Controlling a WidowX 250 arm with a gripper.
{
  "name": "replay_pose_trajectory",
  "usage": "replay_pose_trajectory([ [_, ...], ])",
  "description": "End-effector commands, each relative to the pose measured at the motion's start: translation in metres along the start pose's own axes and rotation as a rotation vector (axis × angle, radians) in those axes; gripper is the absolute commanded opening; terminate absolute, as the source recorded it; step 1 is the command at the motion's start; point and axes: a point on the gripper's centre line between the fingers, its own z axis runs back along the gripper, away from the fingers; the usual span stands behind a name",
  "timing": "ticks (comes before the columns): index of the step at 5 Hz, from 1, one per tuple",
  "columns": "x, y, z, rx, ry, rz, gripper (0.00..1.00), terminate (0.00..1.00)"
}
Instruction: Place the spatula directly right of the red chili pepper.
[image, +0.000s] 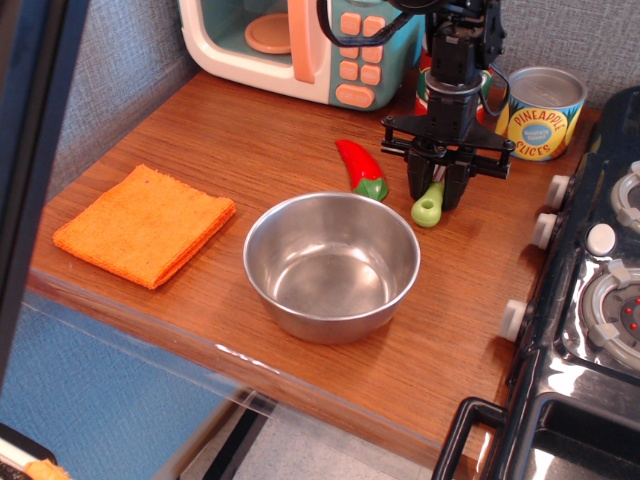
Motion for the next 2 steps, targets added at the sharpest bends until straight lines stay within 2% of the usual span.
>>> replay_pose_trajectory([
  [1,0.010,0.001,0.046,0.019,-0.114,0.028,1.00,0.00],
  [2,0.017,0.004,0.084,-0.017,-0.175,0.052,1.00,0.00],
])
